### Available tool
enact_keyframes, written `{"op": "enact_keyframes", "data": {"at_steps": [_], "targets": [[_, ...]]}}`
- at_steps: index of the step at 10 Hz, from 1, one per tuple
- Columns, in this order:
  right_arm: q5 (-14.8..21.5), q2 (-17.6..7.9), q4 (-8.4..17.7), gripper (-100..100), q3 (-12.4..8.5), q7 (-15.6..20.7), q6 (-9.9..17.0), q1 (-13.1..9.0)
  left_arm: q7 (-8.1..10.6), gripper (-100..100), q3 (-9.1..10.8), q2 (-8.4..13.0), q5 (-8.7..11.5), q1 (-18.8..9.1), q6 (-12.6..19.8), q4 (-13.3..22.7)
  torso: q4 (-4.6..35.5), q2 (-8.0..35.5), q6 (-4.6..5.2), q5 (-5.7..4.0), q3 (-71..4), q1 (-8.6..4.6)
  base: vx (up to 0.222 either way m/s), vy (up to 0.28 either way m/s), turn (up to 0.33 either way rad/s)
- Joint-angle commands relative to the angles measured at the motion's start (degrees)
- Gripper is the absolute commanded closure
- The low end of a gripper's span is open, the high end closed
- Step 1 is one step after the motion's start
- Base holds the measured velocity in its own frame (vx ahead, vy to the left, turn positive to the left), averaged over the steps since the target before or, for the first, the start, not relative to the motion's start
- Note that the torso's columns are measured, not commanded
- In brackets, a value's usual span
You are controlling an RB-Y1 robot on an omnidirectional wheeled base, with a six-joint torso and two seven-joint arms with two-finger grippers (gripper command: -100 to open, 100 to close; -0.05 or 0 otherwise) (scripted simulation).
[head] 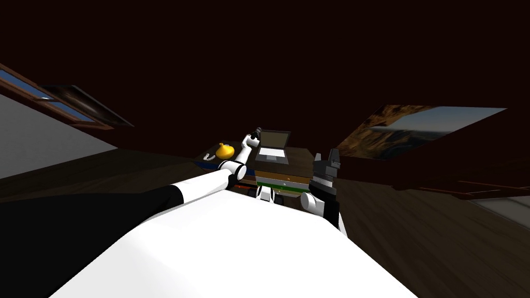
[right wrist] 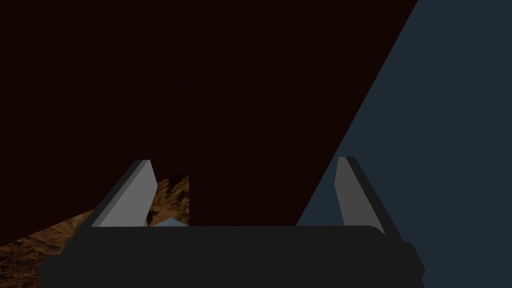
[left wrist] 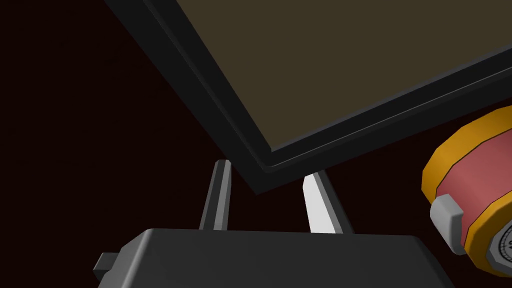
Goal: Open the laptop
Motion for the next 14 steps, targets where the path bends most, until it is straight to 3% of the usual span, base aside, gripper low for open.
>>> {"op": "enact_keyframes", "data": {"at_steps": [1, 2, 9, 14], "targets": [[0.0, 0.0, 0.0, 0, 0.0, 0.0, 0.0, 0.0, 0.46, 100, 0.69, -0.01, -0.38, 3.04, -4.62, 0.04, 0.06, -0.15, 0.19, -0.02, -0.11, 0.05, 0.005, -0.068, 0.067], [0.0, 0.0, 0.0, 0, 0.0, 0.0, 0.0, 0.0, 0.46, 100, 0.69, -0.01, -0.38, 3.04, -6.38, 0.04, -0.02, -0.27, 0.11, 0.0, -0.19, 0.09, 0.003, -0.055, 0.057], [0.0, -0.01, 0.0, 0, 0.0, 0.0, 0.0, 0.0, 1.45, 100, 1.59, 0.58, -0.24, 10.61, -19.85, -1.7, -0.03, -0.48, 0.25, 0.01, -0.33, 0.14, 0.004, -0.064, 0.068], [0.0, -0.01, 0.0, 0, -0.01, 0.0, 0.0, 0.0, 1.95, 100, 2.04, 0.87, -0.18, 14.4, -29.17, -2.58, -0.06, -0.33, 0.0, 0.08, -0.22, 0.27, -0.013, -0.046, 0.07]]}}
